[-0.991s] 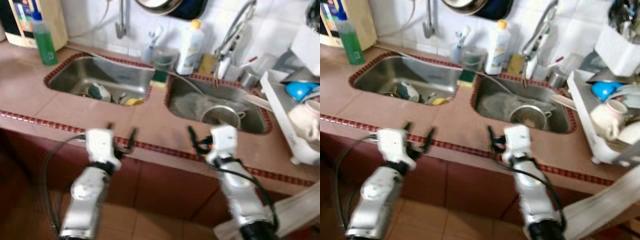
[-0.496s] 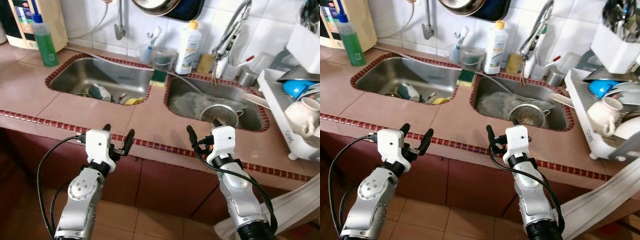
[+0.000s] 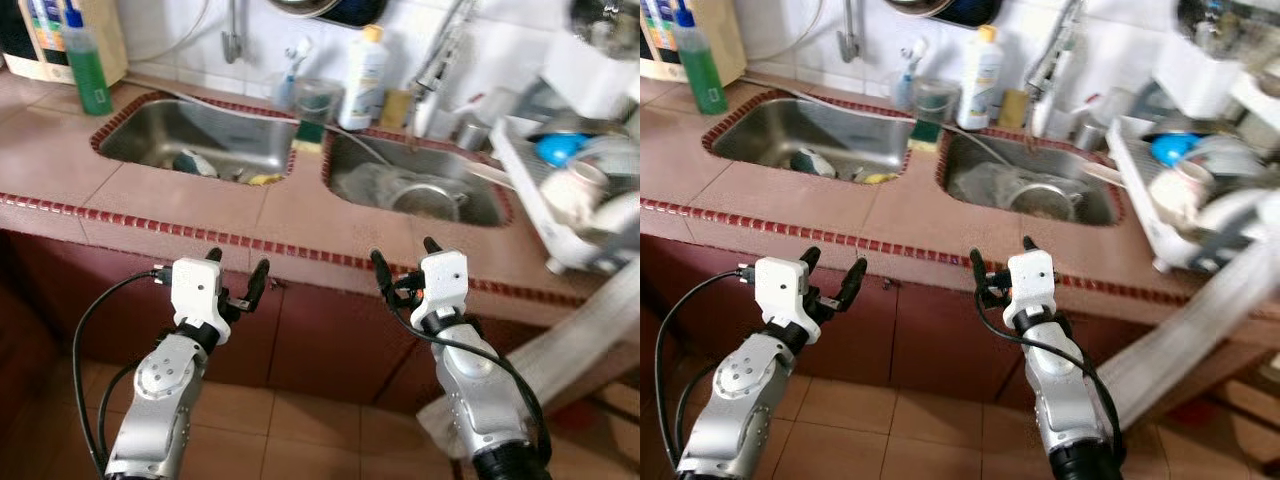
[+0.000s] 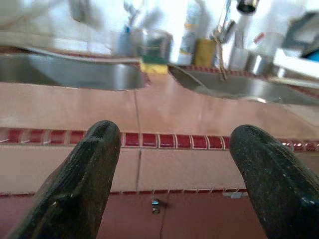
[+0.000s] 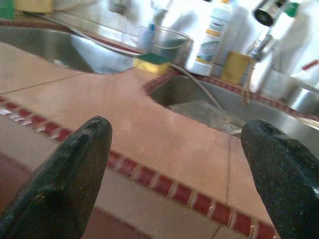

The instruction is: Kitchen organization

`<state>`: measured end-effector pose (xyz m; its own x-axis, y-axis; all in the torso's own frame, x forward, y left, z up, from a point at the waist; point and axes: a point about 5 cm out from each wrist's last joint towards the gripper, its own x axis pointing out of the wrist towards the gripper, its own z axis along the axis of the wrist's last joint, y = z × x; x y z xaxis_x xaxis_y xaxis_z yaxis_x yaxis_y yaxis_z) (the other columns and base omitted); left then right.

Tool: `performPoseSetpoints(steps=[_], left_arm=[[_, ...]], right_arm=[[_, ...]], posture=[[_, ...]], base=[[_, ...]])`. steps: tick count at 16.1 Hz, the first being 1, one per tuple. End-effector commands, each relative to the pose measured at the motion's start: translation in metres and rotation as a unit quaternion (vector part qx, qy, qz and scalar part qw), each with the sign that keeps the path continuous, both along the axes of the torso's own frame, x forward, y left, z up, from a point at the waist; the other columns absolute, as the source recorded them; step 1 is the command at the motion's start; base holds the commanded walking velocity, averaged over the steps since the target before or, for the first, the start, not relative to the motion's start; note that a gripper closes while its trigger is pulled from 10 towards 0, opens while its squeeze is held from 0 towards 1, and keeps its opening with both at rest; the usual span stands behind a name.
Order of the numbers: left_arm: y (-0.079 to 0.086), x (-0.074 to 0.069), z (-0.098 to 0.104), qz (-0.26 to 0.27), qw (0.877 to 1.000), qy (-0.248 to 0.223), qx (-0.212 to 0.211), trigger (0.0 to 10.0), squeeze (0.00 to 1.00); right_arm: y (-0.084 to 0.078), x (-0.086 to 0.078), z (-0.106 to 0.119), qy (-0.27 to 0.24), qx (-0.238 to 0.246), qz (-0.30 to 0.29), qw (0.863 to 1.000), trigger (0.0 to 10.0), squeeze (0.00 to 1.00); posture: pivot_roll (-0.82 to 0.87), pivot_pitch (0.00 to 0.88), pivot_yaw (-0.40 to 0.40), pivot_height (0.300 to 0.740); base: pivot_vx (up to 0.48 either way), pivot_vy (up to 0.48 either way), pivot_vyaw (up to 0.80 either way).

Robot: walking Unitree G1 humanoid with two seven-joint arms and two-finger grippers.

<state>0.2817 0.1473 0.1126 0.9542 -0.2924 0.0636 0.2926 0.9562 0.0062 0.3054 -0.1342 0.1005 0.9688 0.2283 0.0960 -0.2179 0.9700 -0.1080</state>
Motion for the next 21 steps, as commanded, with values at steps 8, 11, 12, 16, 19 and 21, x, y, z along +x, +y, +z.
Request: performPoseSetpoints(steps=[8,11,12,16,19,21], left_arm=[[-0.0069,-0.0031,0.0008,-0.015,1.0,0.001,0.002,10.0,0.0],[-0.0074,-0.0033,0.0003,-0.015,1.0,0.004,0.003,10.0,0.0],[-0.0075,-0.0029,0.0004,-0.015,1.0,0.003,0.004,10.0,0.0],[-0.0088,-0.0025,0.0003,-0.016,1.0,0.003,0.003,10.0,0.0],[-0.0096,-0.002,0.0009,-0.017,1.0,-0.002,0.007,10.0,0.0],[-0.0101,-0.0032,0.0011,-0.022,1.0,-0.01,0.012,10.0,0.0]], right_arm=[[-0.0011,0.0035,0.0072,-0.013,-0.006,0.001,1.0,10.0,0.0],[0.0007,0.0038,0.0072,-0.013,-0.007,0.005,1.0,10.0,0.0],[0.0009,0.0041,0.0076,-0.013,-0.007,0.006,1.0,10.0,0.0],[0.0017,0.0057,0.0083,-0.014,-0.008,0.01,1.0,10.0,0.0],[0.0024,0.0064,0.009,-0.015,-0.01,0.013,1.0,10.0,0.0],[0.0026,0.0066,0.0088,-0.015,-0.01,0.014,1.0,10.0,0.0]], posture=[[0.01,0.0,-0.11,0.74],[0.01,0.0,-0.114,0.74],[0.01,0.0,-0.115,0.74],[0.02,0.0,-0.118,0.74],[0.02,0.0,-0.12,0.74],[0.02,0.0,-0.12,0.74]], base=[[-0.075,0.0,0.0],[-0.263,0.0,0.0],[-0.281,0.0,0.0],[-0.281,0.0,0.0],[-0.092,0.0,0.0],[0.0,0.0,0.0]])
